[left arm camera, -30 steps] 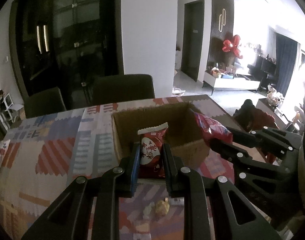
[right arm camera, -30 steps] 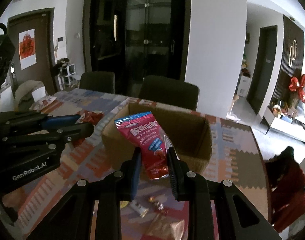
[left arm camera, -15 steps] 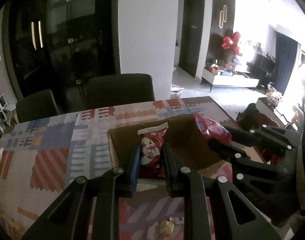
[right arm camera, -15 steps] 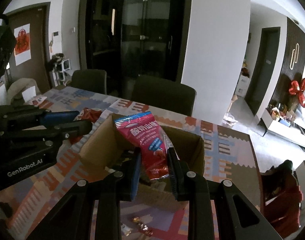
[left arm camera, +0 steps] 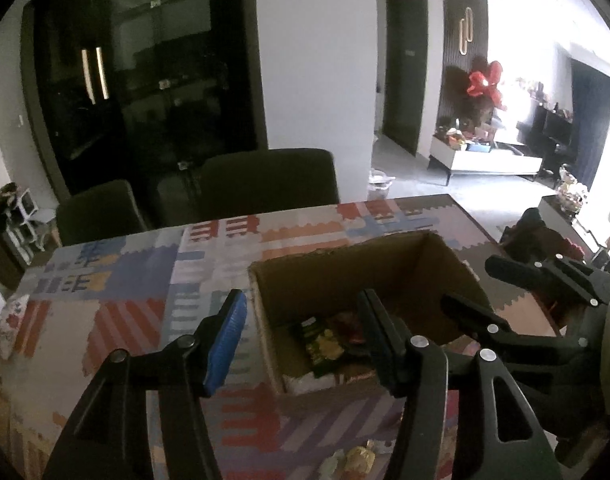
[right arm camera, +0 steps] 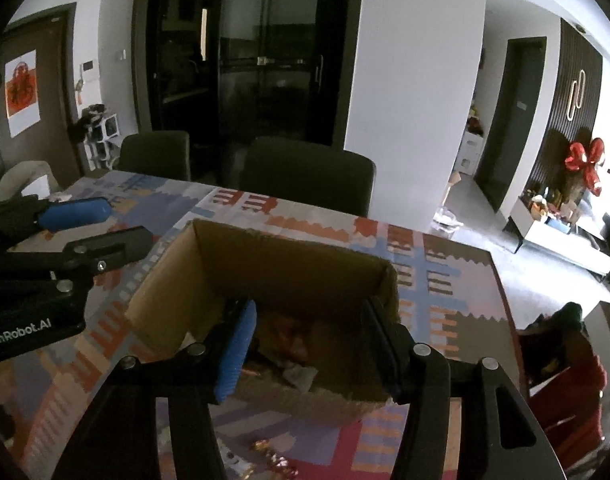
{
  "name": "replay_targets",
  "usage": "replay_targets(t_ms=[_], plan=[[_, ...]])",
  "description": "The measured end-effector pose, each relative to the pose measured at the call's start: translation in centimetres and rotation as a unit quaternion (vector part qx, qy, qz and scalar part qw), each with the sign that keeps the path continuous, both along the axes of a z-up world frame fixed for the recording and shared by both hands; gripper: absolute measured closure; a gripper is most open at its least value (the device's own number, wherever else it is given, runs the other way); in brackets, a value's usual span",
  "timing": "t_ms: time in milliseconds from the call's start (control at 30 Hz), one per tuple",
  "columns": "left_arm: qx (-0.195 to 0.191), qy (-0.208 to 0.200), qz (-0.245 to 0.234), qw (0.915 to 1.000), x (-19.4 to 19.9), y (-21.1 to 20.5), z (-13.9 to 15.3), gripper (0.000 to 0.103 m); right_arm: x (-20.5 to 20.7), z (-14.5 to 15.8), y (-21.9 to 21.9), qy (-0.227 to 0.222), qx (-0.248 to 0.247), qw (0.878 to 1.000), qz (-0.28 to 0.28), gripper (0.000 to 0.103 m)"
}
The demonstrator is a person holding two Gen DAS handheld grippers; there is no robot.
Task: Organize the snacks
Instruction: 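Carry both snacks over the cardboard box and release them inside, then move both tools back to the remaining snacks on the table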
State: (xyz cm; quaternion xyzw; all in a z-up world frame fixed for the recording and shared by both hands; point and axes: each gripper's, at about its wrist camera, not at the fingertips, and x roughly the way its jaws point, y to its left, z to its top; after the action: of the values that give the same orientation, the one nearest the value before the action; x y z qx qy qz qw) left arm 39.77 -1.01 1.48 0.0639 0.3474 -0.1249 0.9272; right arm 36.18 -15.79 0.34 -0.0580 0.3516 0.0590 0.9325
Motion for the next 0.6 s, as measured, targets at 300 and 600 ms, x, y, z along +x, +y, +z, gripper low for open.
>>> replay_targets(t_ms=[300,600], plan=[[-0.009,-0.009,0.009,0.9999,-3.5,1.9,1.1,0.046,-2.5,-0.2,1.0,0.005,0.046,0.999,0.016,0.047],[-0.019,0.004,0.022,0.9996,-7.6,3.6,0.5,0.046,-5.6,-0.6,2.6,0.004,0.062,0.997,0.046,0.047]])
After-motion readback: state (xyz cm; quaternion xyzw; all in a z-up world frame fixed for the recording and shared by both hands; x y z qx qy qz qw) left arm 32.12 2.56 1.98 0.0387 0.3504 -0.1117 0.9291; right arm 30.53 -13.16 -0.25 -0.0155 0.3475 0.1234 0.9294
